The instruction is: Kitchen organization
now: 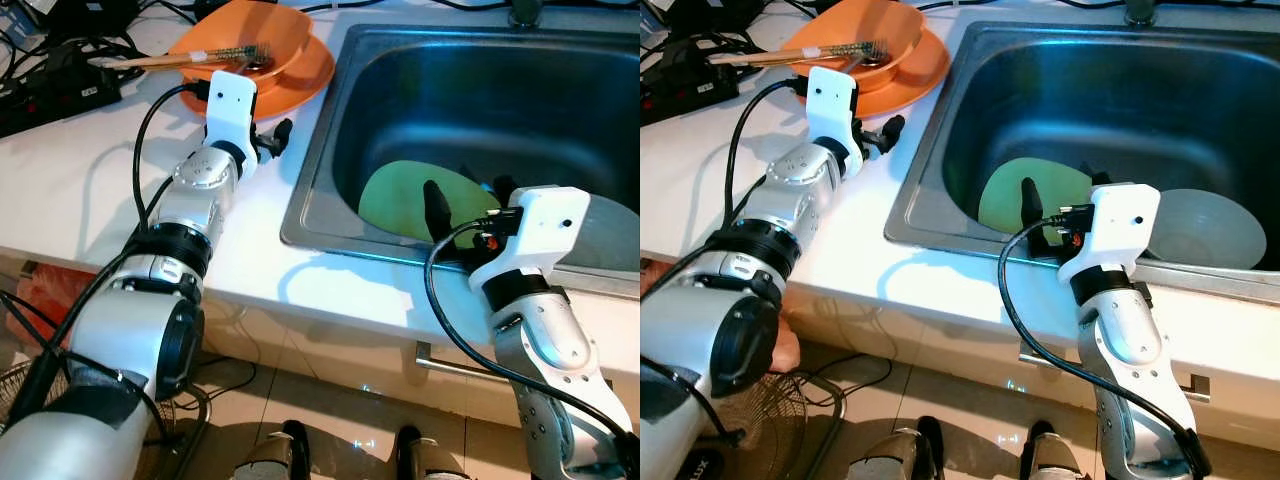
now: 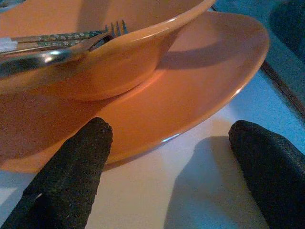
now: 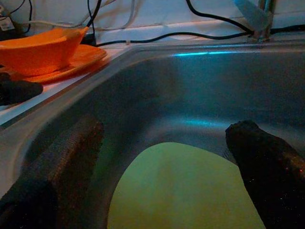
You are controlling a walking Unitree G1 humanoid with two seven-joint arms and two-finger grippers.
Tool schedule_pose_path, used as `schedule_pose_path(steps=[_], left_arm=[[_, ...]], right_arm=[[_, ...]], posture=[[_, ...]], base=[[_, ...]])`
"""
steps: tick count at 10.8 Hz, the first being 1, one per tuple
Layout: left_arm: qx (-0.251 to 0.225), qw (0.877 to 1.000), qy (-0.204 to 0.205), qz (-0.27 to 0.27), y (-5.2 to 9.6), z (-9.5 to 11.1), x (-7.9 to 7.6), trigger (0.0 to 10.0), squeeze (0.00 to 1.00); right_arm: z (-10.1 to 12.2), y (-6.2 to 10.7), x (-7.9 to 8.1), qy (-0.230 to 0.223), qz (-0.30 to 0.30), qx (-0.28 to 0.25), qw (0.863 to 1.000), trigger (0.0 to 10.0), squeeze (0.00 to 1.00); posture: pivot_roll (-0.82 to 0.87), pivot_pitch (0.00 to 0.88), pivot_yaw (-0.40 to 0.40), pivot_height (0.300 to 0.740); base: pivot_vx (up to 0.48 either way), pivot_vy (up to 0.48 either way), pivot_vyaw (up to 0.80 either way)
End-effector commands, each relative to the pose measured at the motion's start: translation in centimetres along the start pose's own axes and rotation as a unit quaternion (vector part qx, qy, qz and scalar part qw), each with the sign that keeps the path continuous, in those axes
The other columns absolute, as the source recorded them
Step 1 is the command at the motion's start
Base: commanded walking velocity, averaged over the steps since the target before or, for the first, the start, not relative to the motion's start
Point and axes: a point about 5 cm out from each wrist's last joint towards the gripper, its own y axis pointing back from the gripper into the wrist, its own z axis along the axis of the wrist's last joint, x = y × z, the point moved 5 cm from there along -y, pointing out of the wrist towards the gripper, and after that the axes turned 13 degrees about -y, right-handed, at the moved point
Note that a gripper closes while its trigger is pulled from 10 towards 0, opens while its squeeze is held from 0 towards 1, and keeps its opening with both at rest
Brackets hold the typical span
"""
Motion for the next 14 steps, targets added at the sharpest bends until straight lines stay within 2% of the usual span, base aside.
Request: schedule_pose_path(steps=[1, 2, 4, 6, 10, 14], left_arm=[[0.027, 1.000, 0.000, -0.004, 0.1, -1.0, 0.5, 10.0, 0.00], [0.032, 0.999, 0.008, -0.007, 0.1, -0.9, 0.6, 10.0, 0.00], [0.050, 0.996, 0.069, -0.014, 0.1, -0.7, 1.2, 10.0, 0.00], [0.086, 0.991, 0.093, -0.032, 0.4, -1.6, 1.3, 10.0, 0.00], [0.116, 0.985, 0.120, -0.042, 0.9, -2.3, 2.2, 10.0, 0.00], [0.127, 0.985, 0.106, -0.056, 1.2, -2.3, 2.9, 10.0, 0.00]], right_arm=[[-4.1, 1.0, -1.9, -0.005, -0.047, 0.092, 0.995, 10.0, 0.00], [-4.2, 1.1, -1.8, -0.005, -0.047, 0.093, 0.995, 10.0, 0.00], [-4.3, 1.2, -1.6, -0.007, -0.049, 0.095, 0.994, 10.0, 0.00], [-4.3, 1.1, -1.6, -0.007, -0.050, 0.094, 0.994, 10.0, 0.00], [-4.3, 0.9, -1.7, -0.008, -0.052, 0.090, 0.995, 10.0, 0.00], [-4.4, 0.8, -1.6, -0.010, -0.053, 0.089, 0.995, 10.0, 0.00]], posture=[[-0.10, 0.318, 0.159, 0.740], [-0.10, 0.320, 0.160, 0.740], [-0.10, 0.316, 0.167, 0.740], [-0.10, 0.312, 0.169, 0.740], [-0.08, 0.301, 0.180, 0.740], [-0.06, 0.296, 0.187, 0.740]], base=[[0.000, 0.000, 0.00], [0.000, 0.000, 0.00], [0.000, 0.000, 0.00], [0.000, 0.000, 0.00], [0.000, 0.000, 0.00], [0.000, 0.000, 0.00]])
